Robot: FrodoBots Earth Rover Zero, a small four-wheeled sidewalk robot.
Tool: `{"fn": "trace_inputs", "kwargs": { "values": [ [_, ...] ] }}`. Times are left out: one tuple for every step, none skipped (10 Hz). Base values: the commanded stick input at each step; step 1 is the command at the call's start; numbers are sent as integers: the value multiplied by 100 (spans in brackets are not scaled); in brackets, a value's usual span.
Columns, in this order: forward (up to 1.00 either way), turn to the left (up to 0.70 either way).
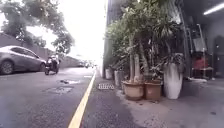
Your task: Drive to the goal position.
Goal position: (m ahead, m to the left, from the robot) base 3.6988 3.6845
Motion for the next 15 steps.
{"fn": "trace_inputs", "kwargs": {
  "values": [
    [0,0],
    [0,0],
    [0,0],
    [0,0],
    [22,0],
    [26,0],
    [8,0],
    [0,0],
    [0,0],
    [0,0],
    [0,0],
    [0,0],
    [0,0],
    [0,0],
    [0,0]
  ]
}}
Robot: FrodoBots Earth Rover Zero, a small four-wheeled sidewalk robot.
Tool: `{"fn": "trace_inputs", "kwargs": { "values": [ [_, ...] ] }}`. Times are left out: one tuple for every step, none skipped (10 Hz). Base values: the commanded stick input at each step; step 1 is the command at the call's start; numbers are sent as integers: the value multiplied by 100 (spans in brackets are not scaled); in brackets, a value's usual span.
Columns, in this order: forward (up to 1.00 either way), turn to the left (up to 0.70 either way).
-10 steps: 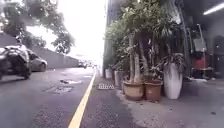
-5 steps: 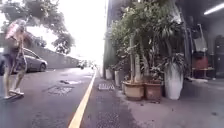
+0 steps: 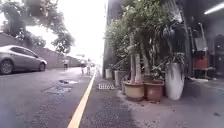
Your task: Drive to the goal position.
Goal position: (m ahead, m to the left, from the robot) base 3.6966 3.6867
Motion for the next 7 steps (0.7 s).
{"fn": "trace_inputs", "kwargs": {
  "values": [
    [0,0],
    [35,0],
    [44,0],
    [28,0],
    [12,0],
    [0,0],
    [0,0]
  ]
}}
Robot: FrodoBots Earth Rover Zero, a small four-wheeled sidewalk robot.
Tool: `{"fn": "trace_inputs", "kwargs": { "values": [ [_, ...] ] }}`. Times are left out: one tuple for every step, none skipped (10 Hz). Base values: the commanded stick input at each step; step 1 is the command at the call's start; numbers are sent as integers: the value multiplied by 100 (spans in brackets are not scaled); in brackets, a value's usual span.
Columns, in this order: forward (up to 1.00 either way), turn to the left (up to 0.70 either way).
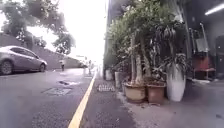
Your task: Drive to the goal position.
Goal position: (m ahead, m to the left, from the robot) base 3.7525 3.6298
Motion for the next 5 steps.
{"fn": "trace_inputs", "kwargs": {
  "values": [
    [0,0],
    [0,0],
    [0,0],
    [0,0],
    [0,0]
  ]
}}
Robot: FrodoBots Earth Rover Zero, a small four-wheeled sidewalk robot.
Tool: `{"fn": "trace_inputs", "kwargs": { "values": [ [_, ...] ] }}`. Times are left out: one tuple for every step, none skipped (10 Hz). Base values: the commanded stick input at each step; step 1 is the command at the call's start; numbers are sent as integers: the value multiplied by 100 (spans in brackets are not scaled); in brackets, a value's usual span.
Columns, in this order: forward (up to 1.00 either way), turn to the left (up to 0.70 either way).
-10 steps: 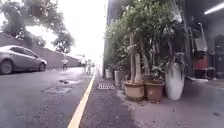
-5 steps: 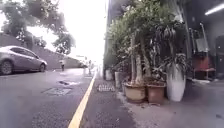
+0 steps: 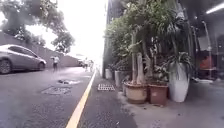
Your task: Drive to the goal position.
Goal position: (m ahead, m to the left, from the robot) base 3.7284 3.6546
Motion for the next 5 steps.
{"fn": "trace_inputs", "kwargs": {
  "values": [
    [0,0],
    [0,0],
    [41,0],
    [45,0],
    [45,0]
  ]
}}
